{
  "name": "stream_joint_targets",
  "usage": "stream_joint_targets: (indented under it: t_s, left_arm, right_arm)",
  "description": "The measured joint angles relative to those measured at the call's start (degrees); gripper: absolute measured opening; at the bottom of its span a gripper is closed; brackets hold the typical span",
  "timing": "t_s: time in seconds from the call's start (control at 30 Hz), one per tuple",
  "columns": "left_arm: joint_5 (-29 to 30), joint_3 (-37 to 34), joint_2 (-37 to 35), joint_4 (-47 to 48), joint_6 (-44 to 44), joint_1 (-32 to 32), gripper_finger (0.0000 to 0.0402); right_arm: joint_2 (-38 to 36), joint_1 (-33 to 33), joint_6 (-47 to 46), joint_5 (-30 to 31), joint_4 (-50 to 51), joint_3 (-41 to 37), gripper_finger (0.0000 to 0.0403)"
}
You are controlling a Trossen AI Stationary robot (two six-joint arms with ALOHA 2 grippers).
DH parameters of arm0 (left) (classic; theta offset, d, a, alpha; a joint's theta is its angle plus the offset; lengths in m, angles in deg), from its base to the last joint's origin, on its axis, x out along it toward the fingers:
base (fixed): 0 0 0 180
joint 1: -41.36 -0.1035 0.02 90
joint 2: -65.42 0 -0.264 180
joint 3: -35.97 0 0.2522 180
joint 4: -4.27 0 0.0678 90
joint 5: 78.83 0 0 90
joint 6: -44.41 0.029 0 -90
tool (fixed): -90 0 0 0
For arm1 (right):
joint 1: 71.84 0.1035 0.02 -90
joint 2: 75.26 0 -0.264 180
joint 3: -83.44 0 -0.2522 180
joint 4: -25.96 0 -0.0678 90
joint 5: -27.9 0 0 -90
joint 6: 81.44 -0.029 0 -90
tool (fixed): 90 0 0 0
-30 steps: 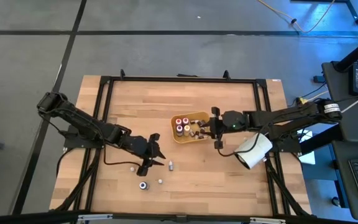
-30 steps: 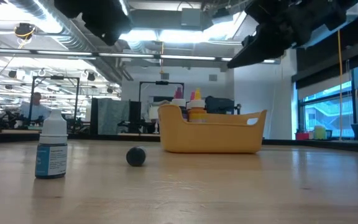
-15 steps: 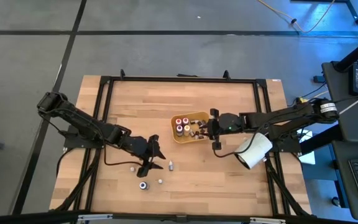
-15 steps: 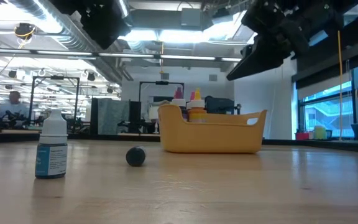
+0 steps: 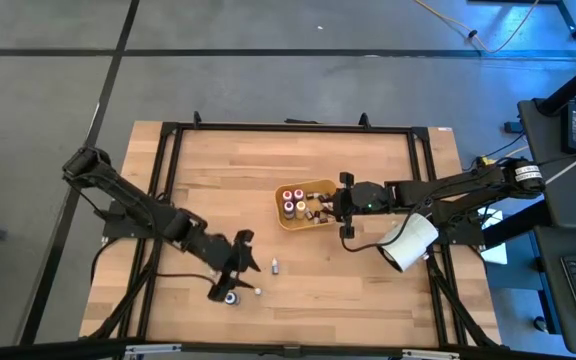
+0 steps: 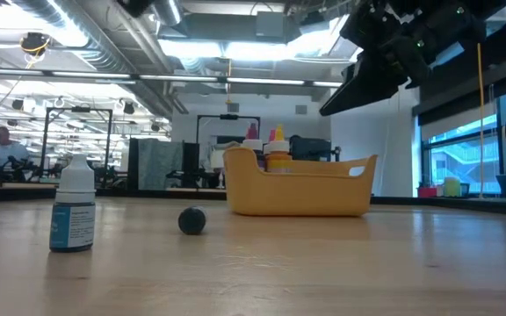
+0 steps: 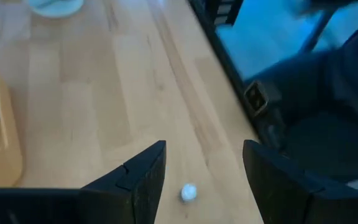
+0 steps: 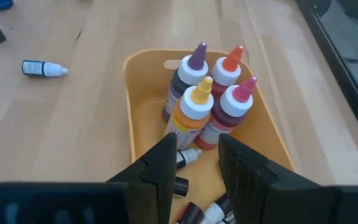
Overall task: Pick & Place food coloring
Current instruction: Put the big blue food coloring bottle into the yellow bin
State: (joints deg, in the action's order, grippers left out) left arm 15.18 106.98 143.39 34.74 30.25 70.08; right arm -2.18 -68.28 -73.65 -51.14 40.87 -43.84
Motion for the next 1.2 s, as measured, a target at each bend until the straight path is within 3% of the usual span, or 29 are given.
stream_joint_targets:
  t_s: [0.13,0.27,0.5,0.7,1.2]
  left_arm:
    - [4.05,2.48,3.46,3.79,5.93,4.34,0.0209]
    - [2.17,3.25,6.81,7.19,9.39,8.11,0.0208]
    - [2.21,3.57,9.20,13.78,1.27,10.86,0.0209]
    - [0.68,3.57,11.36,16.88,0.64,11.00,0.0207]
    - [0.81,2.96,11.63,16.29,-3.30,10.93,0.0209]
  right_arm:
    - [0.00,0.01,-0.94,0.02,0.02,0.00,0.0122]
    - [0.00,0.01,-1.68,0.07,0.02,0.00,0.0122]
    - [0.00,-0.01,-4.72,0.11,0.02,0.00,0.0122]
    - [0.00,0.00,-5.70,0.09,-0.01,0.00,0.0122]
    - [0.00,0.00,-6.10,0.09,0.02,0.00,0.0122]
